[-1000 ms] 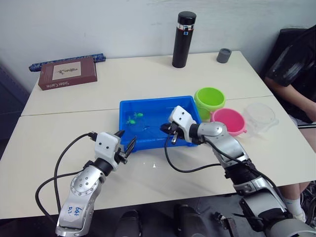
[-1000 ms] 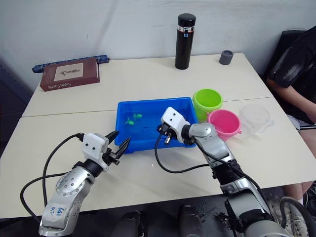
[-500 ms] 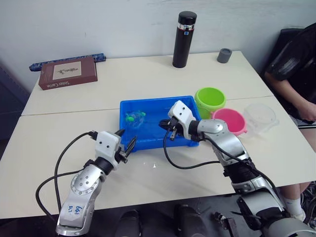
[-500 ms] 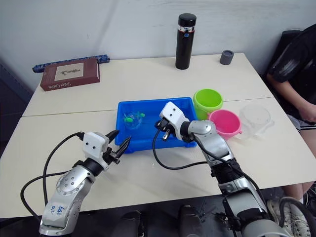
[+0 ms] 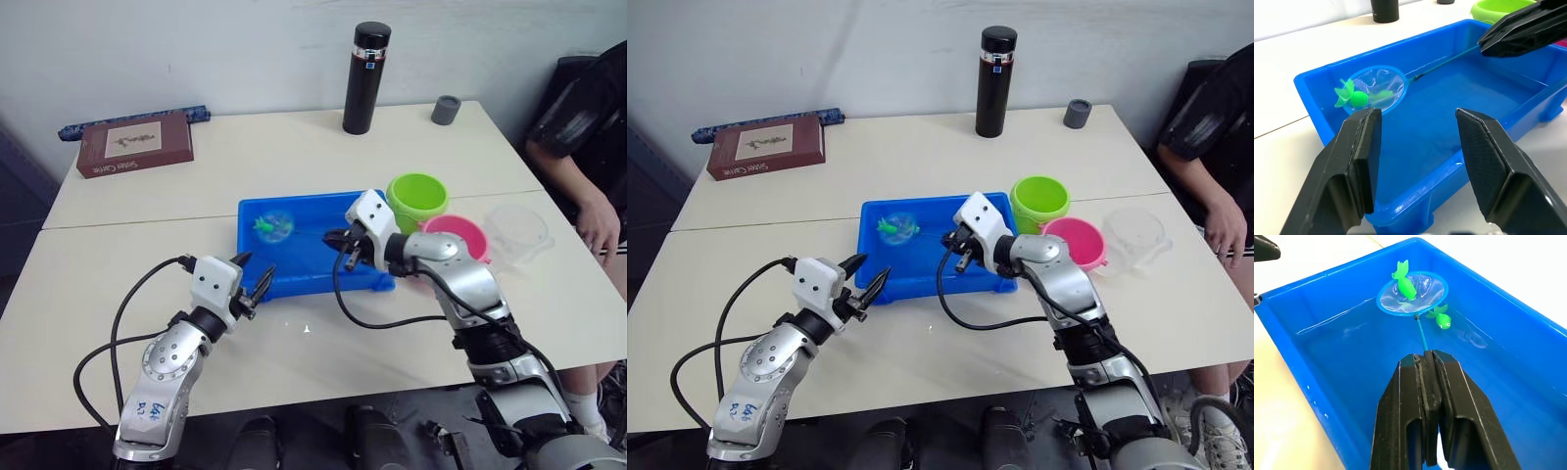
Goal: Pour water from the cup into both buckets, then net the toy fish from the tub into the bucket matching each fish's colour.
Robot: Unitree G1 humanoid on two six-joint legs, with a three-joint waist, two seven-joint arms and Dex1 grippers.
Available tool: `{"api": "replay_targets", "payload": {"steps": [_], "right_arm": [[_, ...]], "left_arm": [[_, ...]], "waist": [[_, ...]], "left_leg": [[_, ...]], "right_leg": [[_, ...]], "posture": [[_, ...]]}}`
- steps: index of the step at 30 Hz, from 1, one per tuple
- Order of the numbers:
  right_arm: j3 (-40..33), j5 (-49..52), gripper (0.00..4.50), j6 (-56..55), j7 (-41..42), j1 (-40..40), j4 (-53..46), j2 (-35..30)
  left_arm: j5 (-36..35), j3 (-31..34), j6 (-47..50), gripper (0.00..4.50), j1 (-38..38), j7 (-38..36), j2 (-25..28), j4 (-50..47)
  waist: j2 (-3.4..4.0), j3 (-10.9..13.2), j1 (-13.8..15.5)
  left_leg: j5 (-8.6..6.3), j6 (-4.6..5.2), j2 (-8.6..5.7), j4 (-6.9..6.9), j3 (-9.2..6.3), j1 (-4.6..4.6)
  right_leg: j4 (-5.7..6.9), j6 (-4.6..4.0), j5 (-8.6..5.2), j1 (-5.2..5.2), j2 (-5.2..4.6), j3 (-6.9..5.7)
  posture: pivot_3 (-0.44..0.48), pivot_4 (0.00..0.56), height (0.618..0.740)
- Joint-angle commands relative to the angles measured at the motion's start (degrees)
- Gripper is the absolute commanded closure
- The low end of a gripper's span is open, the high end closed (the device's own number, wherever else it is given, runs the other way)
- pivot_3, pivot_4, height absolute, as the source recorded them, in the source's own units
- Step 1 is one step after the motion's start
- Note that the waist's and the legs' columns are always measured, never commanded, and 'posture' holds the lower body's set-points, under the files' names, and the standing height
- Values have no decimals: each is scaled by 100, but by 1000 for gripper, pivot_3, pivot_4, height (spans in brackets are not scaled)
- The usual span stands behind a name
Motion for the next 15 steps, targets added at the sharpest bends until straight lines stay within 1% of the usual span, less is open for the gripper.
{"api": "replay_targets", "payload": {"steps": [1,8,12,15], "right_arm": [[-392,252,4500,324,-59,82,-650,-225],[-1194,862,4500,1550,-276,683,-2320,-819],[-1662,1235,4500,2183,-500,920,-3051,-968],[-1954,1457,4500,2504,-721,985,-3403,-993]], "left_arm": [[-23,4,-77,1825,-41,-64,23,-86],[-133,-91,-113,1825,-114,-373,67,-31],[-177,-111,-136,1825,-226,-528,72,67],[-228,-139,-173,1825,-318,-655,71,160]], "waist": [[0,0,3],[0,0,12],[0,0,5],[0,0,-3]], "left_leg": [[0,0,-1,0,0,0],[-2,-1,0,-7,-7,-4],[-2,0,0,-6,-5,-5],[-2,0,1,-5,-6,-2]], "right_leg": [[-1,0,0,0,-2,0],[-13,-3,-2,0,-4,-4],[-15,-3,-2,1,-5,-3],[-14,-5,-3,1,-2,-4]], "posture": [[0,150,740],[0,150,740],[0,150,740],[0,150,740]]}}
